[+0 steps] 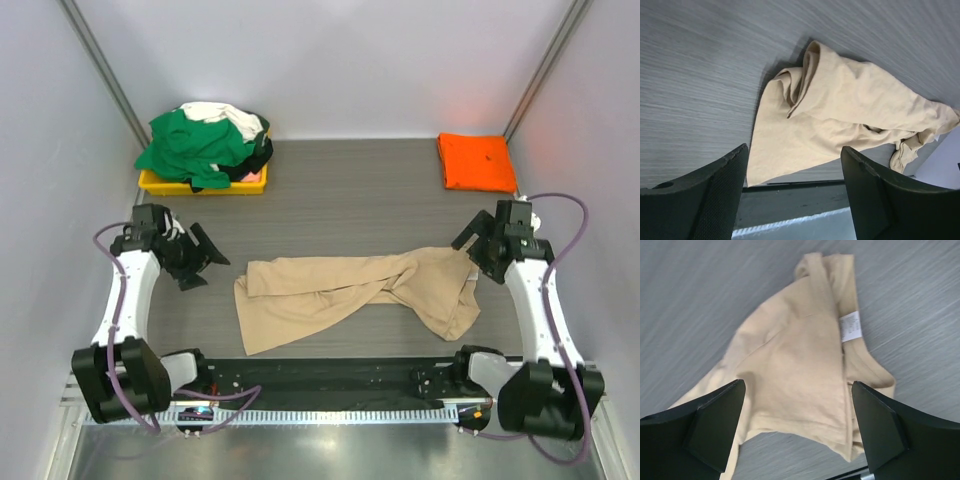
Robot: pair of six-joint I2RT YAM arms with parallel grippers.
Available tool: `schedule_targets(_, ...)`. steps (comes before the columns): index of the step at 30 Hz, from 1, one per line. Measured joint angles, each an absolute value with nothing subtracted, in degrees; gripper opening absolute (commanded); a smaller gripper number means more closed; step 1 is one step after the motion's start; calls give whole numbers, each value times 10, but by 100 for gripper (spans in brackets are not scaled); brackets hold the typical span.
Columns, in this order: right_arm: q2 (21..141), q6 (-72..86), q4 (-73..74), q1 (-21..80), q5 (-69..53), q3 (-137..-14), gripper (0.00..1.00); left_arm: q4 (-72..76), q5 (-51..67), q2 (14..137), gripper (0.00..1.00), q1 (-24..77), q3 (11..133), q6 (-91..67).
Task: Fold and stack the t-shirts
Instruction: Flatten the tshirt out
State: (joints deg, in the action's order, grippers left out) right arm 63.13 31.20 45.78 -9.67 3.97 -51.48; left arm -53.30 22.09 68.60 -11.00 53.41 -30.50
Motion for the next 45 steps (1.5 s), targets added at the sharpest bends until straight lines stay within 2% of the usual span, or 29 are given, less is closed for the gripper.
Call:
schedule_targets(5, 530, 338, 448, -52, 4, -459, 84, -513, 219, 617, 70, -96, 528, -308)
schedule_targets(11, 519, 431, 436, 44, -37, -382, 87, -468, 186, 565, 67, 68, 484, -368)
schedule_targets(17, 539, 482, 413, 109, -28, -380, 88, -406, 162, 627, 62, 155, 412, -429)
schedule_targets(26, 495, 511, 402, 110, -15, -335, 88, -351, 114, 649, 59, 161, 371, -461)
schedule_targets(34, 496, 511, 402, 110, -13, -330, 88, -317, 68, 729, 56, 161, 373, -461)
schedule_targets(41, 496, 510, 402, 110, -13, -330, 87, -302, 49, 743, 49, 162, 380, -461)
schedule_targets(44, 496, 510, 400, 111, -13, -328, 86, -298, 42, 743, 42, 162, 389, -461)
schedule_targets(45, 496, 510, 399, 111, -13, -327, 86, -297, 41, 743, 37, 162, 392, -461)
